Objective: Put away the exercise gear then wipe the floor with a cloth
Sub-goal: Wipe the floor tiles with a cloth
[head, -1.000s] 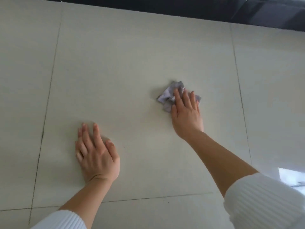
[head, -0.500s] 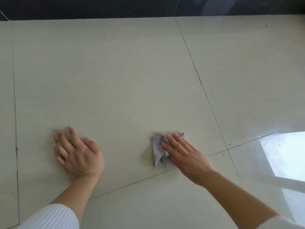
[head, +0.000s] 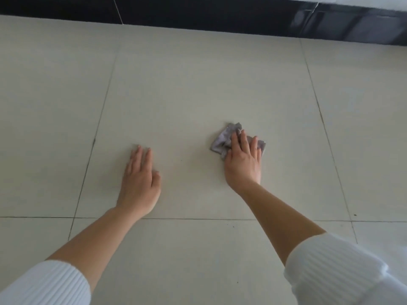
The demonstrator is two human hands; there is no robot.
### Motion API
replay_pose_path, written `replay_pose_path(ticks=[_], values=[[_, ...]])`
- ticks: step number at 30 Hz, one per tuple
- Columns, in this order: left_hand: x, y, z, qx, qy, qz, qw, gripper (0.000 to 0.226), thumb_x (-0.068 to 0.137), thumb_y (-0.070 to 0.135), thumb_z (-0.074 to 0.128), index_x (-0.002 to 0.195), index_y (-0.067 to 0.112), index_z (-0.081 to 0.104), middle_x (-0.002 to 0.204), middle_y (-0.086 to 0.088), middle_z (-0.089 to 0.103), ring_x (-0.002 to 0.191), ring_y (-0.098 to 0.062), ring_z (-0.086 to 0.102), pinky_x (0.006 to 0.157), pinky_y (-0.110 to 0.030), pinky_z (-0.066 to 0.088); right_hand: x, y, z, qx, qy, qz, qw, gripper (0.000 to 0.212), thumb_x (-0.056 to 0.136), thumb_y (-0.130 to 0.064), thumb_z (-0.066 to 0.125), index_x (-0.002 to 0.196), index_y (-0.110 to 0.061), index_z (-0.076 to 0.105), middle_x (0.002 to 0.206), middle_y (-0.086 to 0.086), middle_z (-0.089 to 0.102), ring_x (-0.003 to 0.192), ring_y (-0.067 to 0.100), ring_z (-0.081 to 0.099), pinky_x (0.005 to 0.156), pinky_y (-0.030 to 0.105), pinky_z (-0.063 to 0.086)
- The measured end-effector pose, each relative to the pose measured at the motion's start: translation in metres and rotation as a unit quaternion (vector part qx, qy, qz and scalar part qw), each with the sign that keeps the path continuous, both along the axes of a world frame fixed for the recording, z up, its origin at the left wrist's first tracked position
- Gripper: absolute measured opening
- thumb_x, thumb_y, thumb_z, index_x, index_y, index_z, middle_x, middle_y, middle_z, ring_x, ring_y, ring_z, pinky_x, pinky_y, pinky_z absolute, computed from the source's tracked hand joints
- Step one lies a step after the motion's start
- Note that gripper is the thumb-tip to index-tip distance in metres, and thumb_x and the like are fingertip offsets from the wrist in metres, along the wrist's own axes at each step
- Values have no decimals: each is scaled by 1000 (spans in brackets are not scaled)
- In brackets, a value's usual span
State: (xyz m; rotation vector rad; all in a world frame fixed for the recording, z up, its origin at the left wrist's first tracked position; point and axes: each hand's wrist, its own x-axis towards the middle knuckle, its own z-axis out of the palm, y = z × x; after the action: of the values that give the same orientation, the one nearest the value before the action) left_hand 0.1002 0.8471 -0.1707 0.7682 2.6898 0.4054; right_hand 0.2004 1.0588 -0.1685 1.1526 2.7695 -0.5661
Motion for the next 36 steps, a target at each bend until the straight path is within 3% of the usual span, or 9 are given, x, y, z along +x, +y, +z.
replay_pose_path(ticks=[7, 11, 15, 19, 22, 28, 31, 34, 36], values=[[37, -58, 15, -81, 30, -2, 996, 57, 95, 28, 30, 141, -7, 33, 148, -28, 29, 137, -39, 30, 110, -45, 30, 3, -117, 8, -39, 18, 330, 943, 57, 99, -25, 41, 151, -29, 18, 160, -5, 10, 147, 27, -5, 118, 37, -6], [46, -68, 13, -110, -2, -8, 994, 61, 99, 34, 24, 150, 2, 12, 158, -19, 6, 146, -29, 6, 119, -36, 7, 68, -72, 0, 15, 72, 434, 898, 45, 90, -28, 48, 135, -25, 53, 142, -2, 50, 133, 26, 44, 108, 40, 39], [60, -91, 22, -150, 25, -68, 986, 63, 97, 43, 19, 151, 9, 17, 158, -9, 13, 145, -31, 16, 117, -42, 19, 130, 17, 1, 56, 53, 231, 970, 48, 93, -35, 36, 132, -16, 57, 138, 6, 54, 128, 31, 49, 96, 46, 49], [81, -118, 31, -204, 5, -110, 973, 62, 99, 46, 22, 152, 18, 5, 160, 0, 2, 147, -24, 10, 117, -43, 19, 153, 41, 9, 27, 4, -85, 996, 49, 102, -31, 26, 149, -20, 29, 157, 2, 24, 145, 26, 15, 117, 43, 19], [97, -122, 39, -266, -28, -104, 958, 69, 99, 48, 24, 150, 19, -12, 157, 3, -19, 147, -19, -5, 119, -39, 11, 135, -9, 9, -1, 27, -142, 989, 48, 100, -22, 33, 148, -16, 31, 156, 6, 26, 144, 31, 14, 118, 43, 6], [85, -141, 61, -314, -12, -208, 926, 67, 99, 46, 27, 150, 24, -10, 157, 12, -16, 146, -16, -10, 119, -37, 4, 135, -148, 2, -17, 77, 176, 981, 49, 80, -15, 50, 128, -12, 59, 134, 8, 56, 127, 37, 48, 110, 48, 33], [61, -152, 63, -353, -9, -186, 917, 66, 99, 46, 24, 149, 25, -13, 157, 12, -17, 146, -16, -10, 119, -36, 6, 142, -168, -7, -11, 87, 402, 911, 48, 84, -25, 61, 132, -18, 57, 139, 2, 54, 132, 31, 44, 110, 46, 36], [61, -144, 53, -337, -36, -159, 927, 74, 98, 51, 26, 148, 18, -17, 156, 3, -23, 146, -15, -11, 119, -33, 6, 146, -135, -17, 34, 79, 552, 829, 45, 91, -33, 45, 134, -24, 54, 142, 0, 51, 135, 26, 41, 113, 40, 32], [67, -138, 47, -321, -65, -146, 933, 81, 96, 55, 28, 148, 14, -19, 155, -1, -28, 146, -17, -14, 119, -34, 6, 148, -99, -17, 67, 82, 538, 837, 45, 93, -34, 41, 134, -23, 54, 142, 0, 50, 135, 26, 42, 111, 39, 35]])
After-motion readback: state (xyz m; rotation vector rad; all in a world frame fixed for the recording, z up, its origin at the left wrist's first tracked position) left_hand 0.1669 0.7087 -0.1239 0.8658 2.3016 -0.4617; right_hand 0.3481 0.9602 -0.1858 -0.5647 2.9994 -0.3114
